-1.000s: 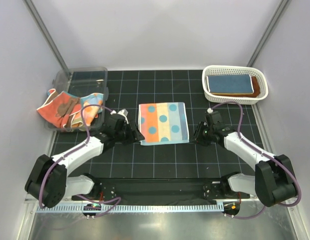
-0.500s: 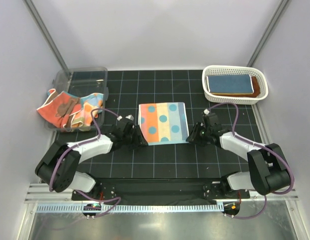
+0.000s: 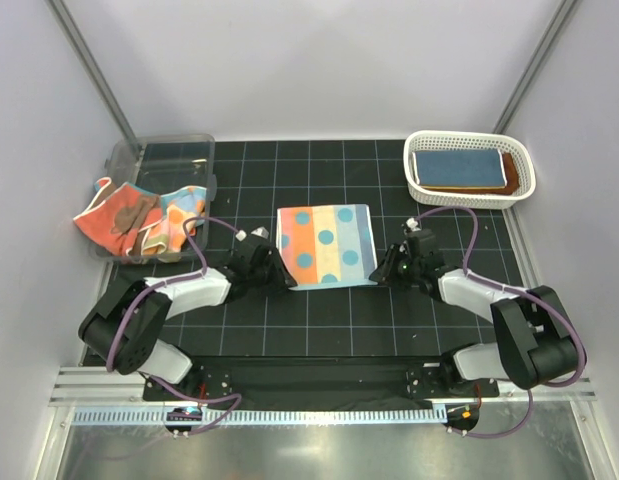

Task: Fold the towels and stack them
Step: Fold the towel

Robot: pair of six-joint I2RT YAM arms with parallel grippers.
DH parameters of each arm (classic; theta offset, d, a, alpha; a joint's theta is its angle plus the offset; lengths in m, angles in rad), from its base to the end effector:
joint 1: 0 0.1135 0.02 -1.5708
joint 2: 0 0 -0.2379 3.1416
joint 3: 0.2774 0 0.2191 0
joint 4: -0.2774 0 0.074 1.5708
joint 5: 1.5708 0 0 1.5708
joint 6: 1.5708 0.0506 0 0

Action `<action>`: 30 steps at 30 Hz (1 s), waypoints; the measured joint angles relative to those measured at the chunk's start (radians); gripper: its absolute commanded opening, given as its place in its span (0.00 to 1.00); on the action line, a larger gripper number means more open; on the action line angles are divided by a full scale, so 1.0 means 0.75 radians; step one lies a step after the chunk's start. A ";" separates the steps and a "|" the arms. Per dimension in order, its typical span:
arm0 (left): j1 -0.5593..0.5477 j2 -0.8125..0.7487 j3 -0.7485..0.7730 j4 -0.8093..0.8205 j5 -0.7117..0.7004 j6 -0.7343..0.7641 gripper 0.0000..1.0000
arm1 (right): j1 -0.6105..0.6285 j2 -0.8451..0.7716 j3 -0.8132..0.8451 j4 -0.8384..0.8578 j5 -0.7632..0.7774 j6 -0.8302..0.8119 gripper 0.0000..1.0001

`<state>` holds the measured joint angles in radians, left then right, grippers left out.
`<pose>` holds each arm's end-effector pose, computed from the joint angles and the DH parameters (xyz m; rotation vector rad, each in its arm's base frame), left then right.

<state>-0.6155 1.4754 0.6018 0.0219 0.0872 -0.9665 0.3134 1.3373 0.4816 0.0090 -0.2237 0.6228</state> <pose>0.2102 -0.1541 0.1337 -0.4102 2.5566 -0.7714 0.2155 0.0816 0.1328 0.2811 2.4947 0.6800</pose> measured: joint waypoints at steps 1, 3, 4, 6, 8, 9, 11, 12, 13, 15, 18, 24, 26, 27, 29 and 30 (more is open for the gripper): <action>0.000 0.003 0.000 0.002 -0.001 0.000 0.33 | 0.000 0.006 -0.001 0.004 -0.001 0.001 0.33; -0.001 0.005 0.000 -0.001 -0.011 0.002 0.28 | 0.000 0.016 -0.001 0.015 -0.001 0.001 0.24; -0.001 0.007 -0.001 -0.003 -0.015 0.000 0.22 | 0.000 0.021 -0.002 0.019 -0.002 0.001 0.21; -0.001 0.009 -0.001 -0.013 -0.024 0.001 0.13 | 0.000 0.026 -0.006 0.020 -0.001 0.007 0.10; -0.001 0.010 -0.001 -0.026 -0.030 -0.002 0.01 | 0.000 0.026 -0.009 0.018 -0.002 0.013 0.01; -0.001 0.010 0.000 -0.030 -0.031 0.003 0.00 | 0.000 0.024 -0.009 0.017 -0.001 0.015 0.01; -0.001 0.009 0.010 -0.052 -0.034 0.003 0.00 | 0.000 0.014 -0.009 -0.002 0.003 0.017 0.01; -0.001 0.008 0.017 -0.068 -0.036 0.005 0.00 | 0.000 0.005 -0.007 -0.022 0.006 0.017 0.01; -0.001 0.008 0.025 -0.089 -0.038 0.005 0.00 | 0.000 -0.005 -0.004 -0.044 0.009 0.016 0.01; -0.002 0.005 0.042 -0.134 -0.047 0.006 0.00 | 0.002 -0.023 0.008 -0.090 0.016 0.016 0.01; -0.007 -0.010 0.074 -0.203 -0.056 0.007 0.00 | 0.007 -0.051 0.031 -0.139 0.019 0.015 0.01; -0.007 -0.046 0.116 -0.291 -0.066 0.002 0.00 | 0.008 -0.091 0.070 -0.187 0.015 0.016 0.01; -0.007 -0.046 0.134 -0.318 -0.067 0.000 0.00 | 0.007 -0.097 0.081 -0.205 0.015 0.016 0.01; -0.007 -0.046 0.140 -0.329 -0.067 -0.001 0.00 | 0.007 -0.099 0.090 -0.217 0.015 0.016 0.01; -0.007 -0.049 0.157 -0.355 -0.067 -0.005 0.00 | 0.007 -0.102 0.104 -0.232 0.014 0.016 0.01; -0.007 -0.051 0.164 -0.367 -0.067 -0.007 0.00 | 0.008 -0.102 0.112 -0.241 0.015 0.017 0.01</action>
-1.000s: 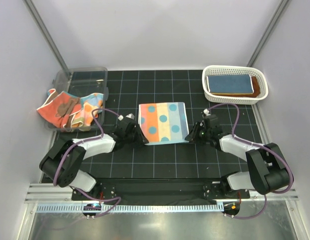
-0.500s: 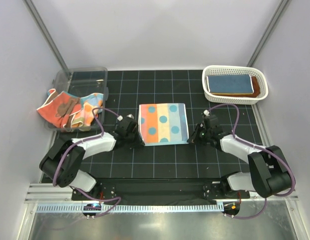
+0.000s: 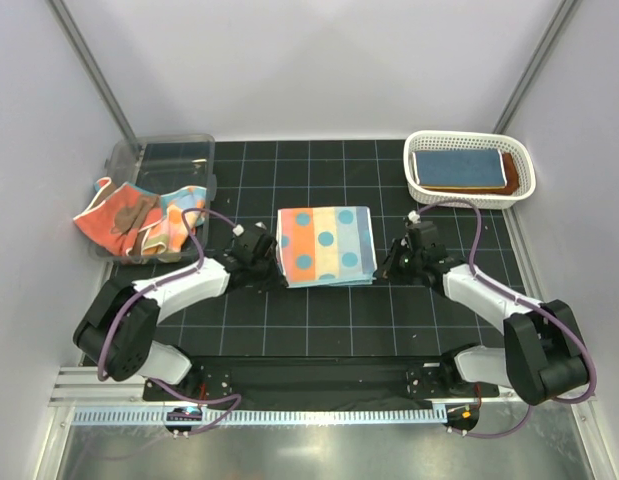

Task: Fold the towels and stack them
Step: Fold the towel

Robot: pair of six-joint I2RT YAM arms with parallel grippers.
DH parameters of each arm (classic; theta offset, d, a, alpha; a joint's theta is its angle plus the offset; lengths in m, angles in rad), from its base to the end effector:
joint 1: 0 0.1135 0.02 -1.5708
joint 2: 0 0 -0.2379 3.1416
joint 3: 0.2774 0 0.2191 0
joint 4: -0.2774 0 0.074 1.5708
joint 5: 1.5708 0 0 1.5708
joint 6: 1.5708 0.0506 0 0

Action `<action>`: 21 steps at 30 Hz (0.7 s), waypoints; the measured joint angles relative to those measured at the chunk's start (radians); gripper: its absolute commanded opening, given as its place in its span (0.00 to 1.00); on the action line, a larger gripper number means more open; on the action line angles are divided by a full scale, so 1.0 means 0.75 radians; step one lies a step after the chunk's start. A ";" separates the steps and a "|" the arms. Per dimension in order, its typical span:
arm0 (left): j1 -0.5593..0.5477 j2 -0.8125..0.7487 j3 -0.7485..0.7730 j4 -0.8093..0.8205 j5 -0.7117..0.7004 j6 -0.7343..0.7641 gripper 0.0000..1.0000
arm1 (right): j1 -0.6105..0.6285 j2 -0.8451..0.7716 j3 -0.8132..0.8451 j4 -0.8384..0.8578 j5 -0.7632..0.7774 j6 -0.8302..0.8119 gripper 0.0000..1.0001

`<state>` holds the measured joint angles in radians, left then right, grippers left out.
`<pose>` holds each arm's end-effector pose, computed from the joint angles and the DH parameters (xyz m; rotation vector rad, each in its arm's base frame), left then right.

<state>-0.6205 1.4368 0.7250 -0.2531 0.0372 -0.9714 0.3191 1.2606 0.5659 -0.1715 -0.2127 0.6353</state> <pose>0.2087 -0.1515 0.1547 -0.4513 2.6350 -0.6319 0.2128 0.0816 0.1572 0.3002 2.5133 0.6669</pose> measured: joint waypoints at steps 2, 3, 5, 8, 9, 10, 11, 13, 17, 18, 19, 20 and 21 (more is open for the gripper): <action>0.003 -0.004 0.033 -0.038 0.000 -0.002 0.00 | -0.001 0.003 0.032 -0.028 0.002 0.004 0.01; 0.011 -0.004 0.061 -0.061 0.001 0.001 0.00 | -0.001 0.010 0.062 -0.045 0.005 0.005 0.01; 0.047 0.007 0.154 -0.108 0.026 0.014 0.00 | -0.001 0.057 0.168 -0.078 0.014 0.006 0.01; 0.143 0.082 0.399 -0.138 0.057 0.059 0.00 | -0.002 0.219 0.461 -0.082 0.026 0.006 0.01; 0.170 0.113 0.484 -0.140 0.065 0.080 0.00 | -0.002 0.270 0.554 -0.075 0.026 0.004 0.01; 0.211 0.173 0.614 -0.135 0.086 0.102 0.00 | -0.003 0.338 0.675 -0.073 0.026 0.003 0.01; 0.238 0.217 0.699 -0.118 0.104 0.120 0.00 | -0.003 0.409 0.795 -0.053 0.025 -0.001 0.01; 0.298 0.317 0.869 -0.060 0.150 0.151 0.00 | -0.006 0.533 1.006 -0.009 0.023 -0.009 0.01; 0.399 0.539 1.144 0.023 0.240 0.173 0.00 | -0.014 0.754 1.297 0.129 0.015 -0.035 0.01; 0.417 0.590 1.193 0.051 0.257 0.179 0.00 | -0.018 0.819 1.376 0.147 0.007 -0.044 0.01; 0.431 0.626 1.227 0.066 0.269 0.181 0.00 | -0.022 0.867 1.434 0.160 0.001 -0.049 0.01; 0.445 0.674 1.277 0.070 0.284 0.185 0.00 | -0.027 0.924 1.500 0.179 -0.008 -0.054 0.01; 0.457 0.722 1.329 0.085 0.302 0.190 0.00 | -0.035 0.976 1.554 0.198 -0.017 -0.061 0.01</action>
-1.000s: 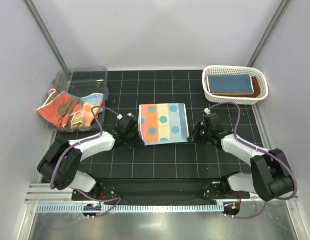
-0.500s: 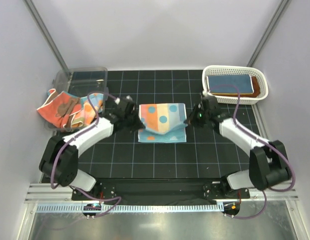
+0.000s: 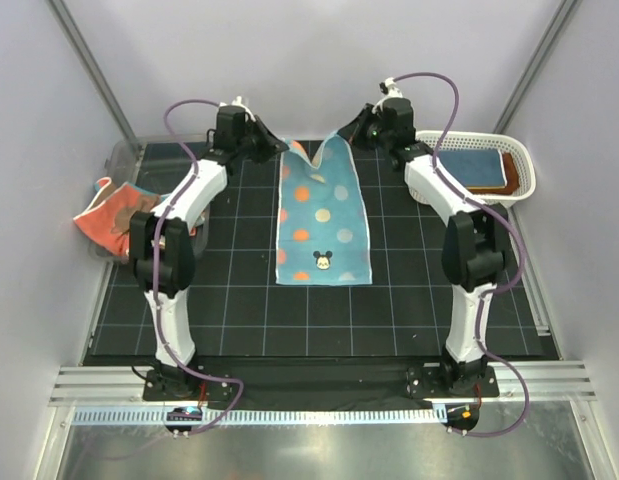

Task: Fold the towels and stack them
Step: Fold the towel

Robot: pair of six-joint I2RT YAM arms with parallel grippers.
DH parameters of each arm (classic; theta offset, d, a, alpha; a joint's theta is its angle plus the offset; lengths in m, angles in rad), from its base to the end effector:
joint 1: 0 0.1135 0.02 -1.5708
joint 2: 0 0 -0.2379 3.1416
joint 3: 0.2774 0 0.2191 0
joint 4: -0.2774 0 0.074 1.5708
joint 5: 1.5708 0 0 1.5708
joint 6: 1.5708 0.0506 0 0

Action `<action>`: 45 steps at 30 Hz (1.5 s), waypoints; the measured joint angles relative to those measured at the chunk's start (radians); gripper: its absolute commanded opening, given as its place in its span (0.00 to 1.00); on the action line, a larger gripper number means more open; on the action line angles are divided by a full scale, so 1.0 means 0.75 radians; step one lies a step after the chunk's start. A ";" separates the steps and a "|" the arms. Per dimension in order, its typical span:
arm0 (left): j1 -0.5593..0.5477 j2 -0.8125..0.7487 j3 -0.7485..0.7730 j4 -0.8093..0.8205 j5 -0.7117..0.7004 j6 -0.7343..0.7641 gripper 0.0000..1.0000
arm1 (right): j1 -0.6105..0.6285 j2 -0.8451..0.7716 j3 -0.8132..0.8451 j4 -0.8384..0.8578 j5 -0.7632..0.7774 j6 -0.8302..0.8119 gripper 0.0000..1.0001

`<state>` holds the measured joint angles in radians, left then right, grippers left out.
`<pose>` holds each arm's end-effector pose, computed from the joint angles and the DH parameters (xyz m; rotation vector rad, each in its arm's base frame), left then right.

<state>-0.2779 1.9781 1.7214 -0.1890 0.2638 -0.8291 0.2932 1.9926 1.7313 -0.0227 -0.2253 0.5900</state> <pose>0.4235 -0.1345 0.2835 -0.4082 2.0981 -0.9463 0.4322 0.1423 0.2995 0.1230 1.9252 0.8126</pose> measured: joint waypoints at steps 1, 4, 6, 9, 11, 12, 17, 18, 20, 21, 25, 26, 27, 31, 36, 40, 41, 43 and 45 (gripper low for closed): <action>0.008 0.040 0.040 0.018 0.017 0.004 0.00 | -0.007 0.045 0.045 0.014 -0.009 -0.007 0.01; 0.017 0.126 0.116 0.042 0.052 0.028 0.00 | -0.031 0.125 0.110 0.021 -0.023 -0.028 0.01; 0.017 0.157 0.135 0.055 0.069 0.045 0.00 | -0.044 0.143 0.114 0.015 -0.030 -0.049 0.01; 0.017 0.175 0.131 0.058 0.103 0.068 0.00 | -0.065 0.145 0.109 -0.002 -0.050 -0.087 0.01; 0.017 0.165 0.079 0.083 0.118 0.078 0.00 | -0.073 0.127 0.069 -0.003 -0.068 -0.106 0.01; 0.017 0.154 0.040 0.089 0.124 0.087 0.00 | -0.075 0.110 0.029 -0.007 -0.077 -0.115 0.01; 0.017 0.040 -0.263 0.057 0.136 0.137 0.00 | -0.073 0.038 -0.175 -0.141 -0.124 -0.143 0.01; 0.017 0.021 -0.309 0.033 0.145 0.142 0.00 | -0.073 0.024 -0.224 -0.175 -0.136 -0.150 0.01; 0.017 -0.012 -0.381 -0.001 0.169 0.145 0.00 | -0.073 -0.014 -0.330 -0.217 -0.155 -0.161 0.01; 0.017 -0.033 -0.421 -0.023 0.185 0.146 0.00 | -0.073 -0.035 -0.381 -0.252 -0.160 -0.166 0.01; 0.017 -0.136 -0.595 -0.065 0.221 0.146 0.00 | -0.071 -0.120 -0.541 -0.347 -0.187 -0.173 0.01; 0.017 -0.163 -0.634 -0.076 0.226 0.145 0.00 | -0.070 -0.148 -0.582 -0.363 -0.194 -0.171 0.01; 0.017 -0.187 -0.669 -0.083 0.234 0.145 0.00 | -0.068 -0.179 -0.622 -0.376 -0.199 -0.171 0.01; 0.010 -0.262 -0.785 -0.099 0.256 0.140 0.00 | -0.062 -0.310 -0.776 -0.422 -0.202 -0.172 0.01; -0.025 -0.352 -0.909 -0.110 0.267 0.132 0.00 | -0.056 -0.421 -0.878 -0.461 -0.202 -0.183 0.01; -0.083 -0.418 -0.988 -0.114 0.267 0.119 0.00 | -0.041 -0.462 -0.953 -0.467 -0.197 -0.188 0.01; -0.103 -0.431 -1.007 -0.113 0.262 0.112 0.00 | -0.034 -0.468 -0.977 -0.467 -0.194 -0.187 0.01; -0.138 -0.459 -1.041 -0.125 0.239 0.105 0.00 | -0.026 -0.482 -1.030 -0.469 -0.188 -0.187 0.01; -0.163 -0.477 -1.070 -0.136 0.216 0.104 0.00 | -0.021 -0.493 -1.081 -0.465 -0.187 -0.186 0.01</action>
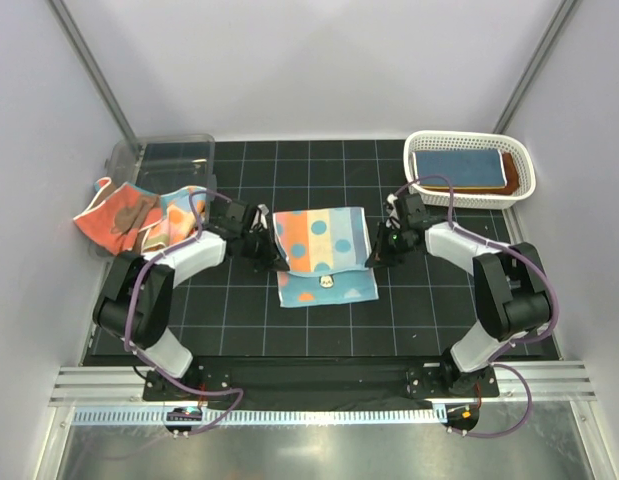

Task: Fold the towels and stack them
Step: Fold the towel

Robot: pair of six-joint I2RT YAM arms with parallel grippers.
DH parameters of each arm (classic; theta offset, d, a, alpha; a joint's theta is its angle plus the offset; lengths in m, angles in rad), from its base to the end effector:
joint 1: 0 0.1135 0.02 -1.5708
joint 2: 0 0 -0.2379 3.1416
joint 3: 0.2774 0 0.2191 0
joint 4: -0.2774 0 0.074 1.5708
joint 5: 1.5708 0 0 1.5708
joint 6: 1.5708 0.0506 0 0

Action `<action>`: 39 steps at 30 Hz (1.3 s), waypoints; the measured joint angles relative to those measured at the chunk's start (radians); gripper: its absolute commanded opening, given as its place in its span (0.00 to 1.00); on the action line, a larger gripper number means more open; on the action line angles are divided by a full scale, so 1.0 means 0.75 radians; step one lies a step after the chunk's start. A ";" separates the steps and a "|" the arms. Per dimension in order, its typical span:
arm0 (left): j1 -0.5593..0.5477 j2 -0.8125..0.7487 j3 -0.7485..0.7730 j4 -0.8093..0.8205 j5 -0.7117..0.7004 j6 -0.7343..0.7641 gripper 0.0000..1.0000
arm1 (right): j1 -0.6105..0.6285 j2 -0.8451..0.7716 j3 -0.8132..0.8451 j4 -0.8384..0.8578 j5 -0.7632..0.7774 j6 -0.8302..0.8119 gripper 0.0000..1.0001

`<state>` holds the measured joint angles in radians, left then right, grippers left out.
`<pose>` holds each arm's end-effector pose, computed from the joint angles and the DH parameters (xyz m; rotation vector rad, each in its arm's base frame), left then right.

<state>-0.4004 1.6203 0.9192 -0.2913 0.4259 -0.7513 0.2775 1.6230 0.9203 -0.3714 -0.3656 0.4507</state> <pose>0.2655 -0.1351 0.1605 -0.3038 2.7208 -0.9382 0.2737 0.0968 0.1541 0.1082 2.7194 0.7151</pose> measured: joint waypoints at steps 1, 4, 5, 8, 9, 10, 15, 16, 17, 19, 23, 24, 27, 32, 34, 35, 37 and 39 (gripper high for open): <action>-0.009 -0.008 -0.016 -0.003 -0.010 -0.001 0.00 | 0.002 -0.005 -0.020 0.001 0.000 0.000 0.01; -0.013 -0.025 -0.053 -0.018 -0.044 -0.011 0.00 | 0.003 -0.026 -0.057 0.001 -0.003 0.005 0.01; -0.013 -0.031 -0.055 -0.029 -0.056 -0.015 0.00 | 0.003 -0.033 -0.056 0.004 -0.003 0.006 0.01; -0.007 -0.034 0.010 -0.103 -0.088 -0.033 0.00 | 0.003 -0.038 0.009 -0.028 0.001 0.010 0.01; -0.006 -0.034 0.048 -0.129 -0.093 -0.035 0.00 | 0.003 -0.038 0.043 -0.047 0.004 0.010 0.01; -0.004 -0.035 0.103 -0.156 -0.100 -0.040 0.00 | 0.003 -0.039 0.094 -0.070 0.011 0.009 0.01; -0.005 -0.130 0.252 -0.196 -0.136 -0.075 0.00 | 0.003 -0.112 0.259 -0.123 0.041 -0.007 0.01; -0.006 -0.176 0.244 -0.208 -0.143 -0.084 0.00 | 0.003 -0.150 0.255 -0.144 0.043 -0.008 0.01; -0.008 -0.225 0.224 -0.216 -0.151 -0.099 0.00 | 0.003 -0.190 0.239 -0.156 0.045 -0.009 0.01; -0.021 -0.325 0.160 -0.230 -0.165 -0.124 0.00 | 0.003 -0.277 0.168 -0.158 0.047 -0.010 0.01; -0.070 -0.450 -0.063 -0.201 -0.185 -0.189 0.00 | 0.003 -0.368 -0.017 -0.159 0.037 -0.009 0.01; -0.093 -0.451 -0.119 -0.193 -0.184 -0.212 0.00 | 0.004 -0.368 -0.060 -0.157 0.031 -0.007 0.01; -0.141 -0.417 -0.237 -0.169 -0.186 -0.255 0.00 | 0.013 -0.364 -0.160 -0.156 0.017 -0.003 0.01; -0.194 -0.386 -0.291 -0.140 -0.199 -0.294 0.00 | 0.019 -0.360 -0.233 -0.134 0.015 0.001 0.01; -0.203 -0.381 -0.292 -0.124 -0.213 -0.302 0.00 | 0.019 -0.360 -0.243 -0.130 0.016 0.001 0.01; -0.209 -0.381 -0.296 -0.117 -0.221 -0.307 0.00 | 0.019 -0.360 -0.247 -0.126 0.018 0.001 0.01; -0.220 -0.380 -0.302 -0.110 -0.234 -0.315 0.00 | 0.019 -0.360 -0.250 -0.120 0.021 0.001 0.01; -0.235 -0.371 -0.309 -0.105 -0.246 -0.318 0.00 | 0.021 -0.360 -0.254 -0.112 0.031 0.002 0.01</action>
<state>-0.5770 1.3418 0.6872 -0.3698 0.2417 -0.9897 0.2935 1.3533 0.7296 -0.4557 -0.3424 0.4519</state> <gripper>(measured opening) 0.015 0.039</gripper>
